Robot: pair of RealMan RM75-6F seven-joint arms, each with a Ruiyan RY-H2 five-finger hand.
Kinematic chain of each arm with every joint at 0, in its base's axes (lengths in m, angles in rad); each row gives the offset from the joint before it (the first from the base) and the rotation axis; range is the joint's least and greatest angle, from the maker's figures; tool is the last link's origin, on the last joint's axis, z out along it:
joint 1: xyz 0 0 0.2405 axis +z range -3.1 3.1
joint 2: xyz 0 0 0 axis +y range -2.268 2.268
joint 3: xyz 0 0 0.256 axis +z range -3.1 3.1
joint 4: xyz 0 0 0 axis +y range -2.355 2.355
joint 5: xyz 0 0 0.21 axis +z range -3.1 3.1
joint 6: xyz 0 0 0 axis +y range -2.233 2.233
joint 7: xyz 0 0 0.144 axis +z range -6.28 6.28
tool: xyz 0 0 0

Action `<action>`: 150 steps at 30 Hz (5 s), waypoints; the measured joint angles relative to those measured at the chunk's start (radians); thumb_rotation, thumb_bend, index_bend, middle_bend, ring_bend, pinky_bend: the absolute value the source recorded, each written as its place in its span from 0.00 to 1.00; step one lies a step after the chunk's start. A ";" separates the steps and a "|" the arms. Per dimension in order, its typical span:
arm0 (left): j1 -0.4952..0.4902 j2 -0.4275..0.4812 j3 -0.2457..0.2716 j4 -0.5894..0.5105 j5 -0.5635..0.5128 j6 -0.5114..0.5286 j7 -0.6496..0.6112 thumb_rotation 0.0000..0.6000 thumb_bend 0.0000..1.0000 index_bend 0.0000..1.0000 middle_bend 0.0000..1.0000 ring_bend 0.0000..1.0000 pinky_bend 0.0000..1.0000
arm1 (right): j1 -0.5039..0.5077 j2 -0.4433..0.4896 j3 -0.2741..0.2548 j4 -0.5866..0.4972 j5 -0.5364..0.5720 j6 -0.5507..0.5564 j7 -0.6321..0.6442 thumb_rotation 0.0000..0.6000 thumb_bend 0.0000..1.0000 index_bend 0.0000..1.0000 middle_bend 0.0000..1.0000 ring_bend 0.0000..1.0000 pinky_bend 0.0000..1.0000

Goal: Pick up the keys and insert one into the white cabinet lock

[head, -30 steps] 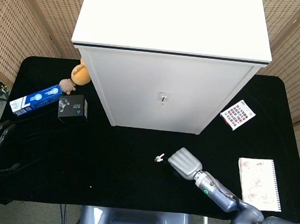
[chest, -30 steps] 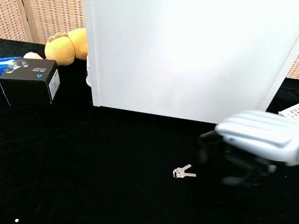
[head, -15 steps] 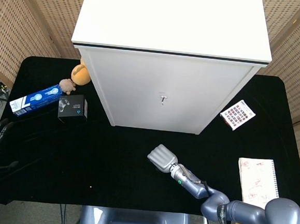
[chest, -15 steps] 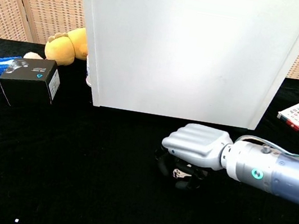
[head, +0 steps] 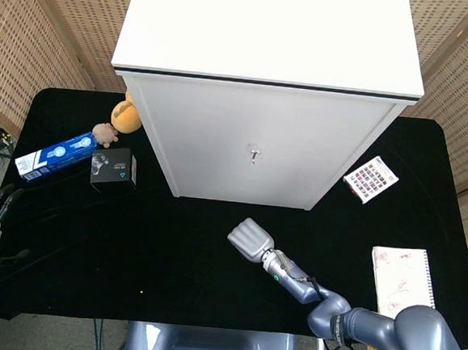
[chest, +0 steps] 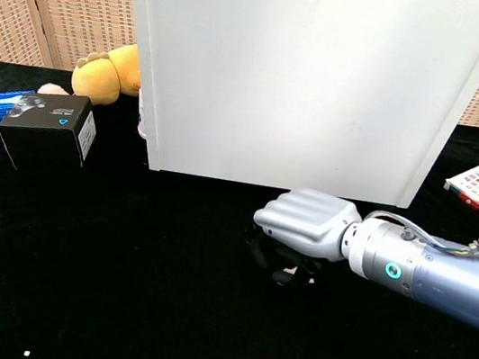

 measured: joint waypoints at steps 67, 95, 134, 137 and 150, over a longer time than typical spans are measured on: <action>-0.004 0.014 0.015 -0.011 0.008 0.011 -0.023 1.00 0.00 0.00 0.00 0.00 0.00 | 0.025 0.097 -0.066 -0.119 0.020 0.092 -0.111 1.00 0.61 0.67 0.89 0.94 1.00; 0.006 0.033 0.035 -0.027 0.058 0.028 -0.053 1.00 0.00 0.00 0.00 0.00 0.00 | 0.047 0.500 -0.074 -0.322 -0.438 0.521 -0.205 1.00 0.61 0.72 0.89 0.94 1.00; 0.009 0.031 0.027 -0.026 0.045 0.034 -0.047 1.00 0.00 0.00 0.00 0.00 0.00 | 0.122 0.552 0.134 -0.336 -0.333 0.496 -0.341 1.00 0.59 0.72 0.89 0.94 1.00; 0.009 0.030 0.027 -0.027 0.045 0.033 -0.045 1.00 0.00 0.00 0.00 0.00 0.00 | 0.122 0.548 0.136 -0.333 -0.327 0.497 -0.344 1.00 0.59 0.72 0.89 0.94 1.00; 0.010 0.031 0.026 -0.028 0.044 0.036 -0.044 1.00 0.00 0.00 0.00 0.00 0.00 | 0.117 0.543 0.142 -0.335 -0.307 0.492 -0.370 1.00 0.58 0.72 0.88 0.94 1.00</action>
